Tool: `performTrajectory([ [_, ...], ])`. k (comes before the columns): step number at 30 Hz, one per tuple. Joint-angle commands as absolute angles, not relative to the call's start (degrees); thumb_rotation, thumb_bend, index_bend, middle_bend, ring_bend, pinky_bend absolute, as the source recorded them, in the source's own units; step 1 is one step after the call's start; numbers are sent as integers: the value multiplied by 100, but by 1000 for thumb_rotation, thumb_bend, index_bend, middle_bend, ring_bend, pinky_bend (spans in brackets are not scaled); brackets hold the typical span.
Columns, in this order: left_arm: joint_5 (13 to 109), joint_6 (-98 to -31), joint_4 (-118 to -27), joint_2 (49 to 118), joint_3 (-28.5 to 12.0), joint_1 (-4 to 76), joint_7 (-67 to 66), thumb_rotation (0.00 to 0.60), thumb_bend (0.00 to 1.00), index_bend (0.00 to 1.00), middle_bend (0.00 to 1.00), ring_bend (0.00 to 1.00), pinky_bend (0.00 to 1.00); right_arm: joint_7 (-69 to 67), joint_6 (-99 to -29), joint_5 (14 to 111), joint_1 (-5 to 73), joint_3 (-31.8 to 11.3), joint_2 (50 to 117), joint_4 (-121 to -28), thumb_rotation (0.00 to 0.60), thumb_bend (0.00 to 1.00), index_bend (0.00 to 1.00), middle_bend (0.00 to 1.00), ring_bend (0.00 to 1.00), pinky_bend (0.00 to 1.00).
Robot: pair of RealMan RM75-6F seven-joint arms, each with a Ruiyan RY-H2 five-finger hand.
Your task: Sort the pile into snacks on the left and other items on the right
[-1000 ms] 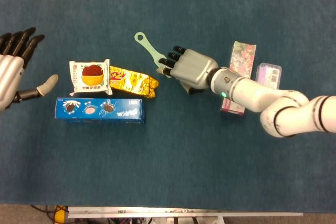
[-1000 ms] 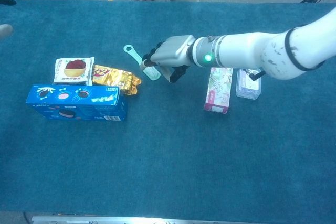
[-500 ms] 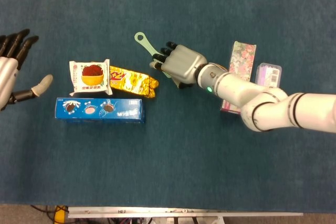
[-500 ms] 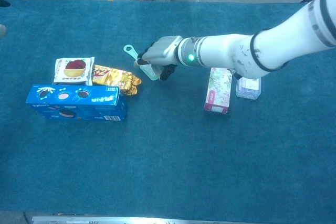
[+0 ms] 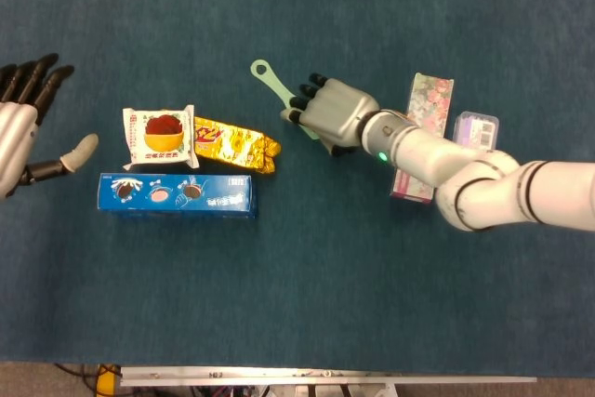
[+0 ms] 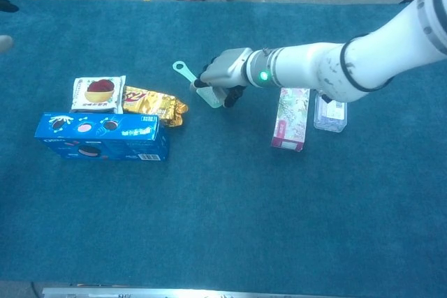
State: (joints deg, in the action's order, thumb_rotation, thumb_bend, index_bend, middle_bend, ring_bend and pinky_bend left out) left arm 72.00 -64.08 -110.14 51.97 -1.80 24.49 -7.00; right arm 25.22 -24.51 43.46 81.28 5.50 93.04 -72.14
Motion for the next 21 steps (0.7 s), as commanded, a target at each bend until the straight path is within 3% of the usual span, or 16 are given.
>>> performTrajectory([
  [1, 7203, -6376, -11017, 5227, -201, 2463, -722, 57, 223, 33, 0, 0, 0, 2517, -2565, 4468, 8046, 697, 9032, -7532, 454, 881, 0, 170, 55, 40],
  [21, 7277, -6216, -10980, 5463, -267, 2518, -794, 55, 222, 33, 0, 0, 0, 2188, -2972, 5444, 7258, 1208, 7697, -8842, 455, 880, 0, 188, 93, 64],
])
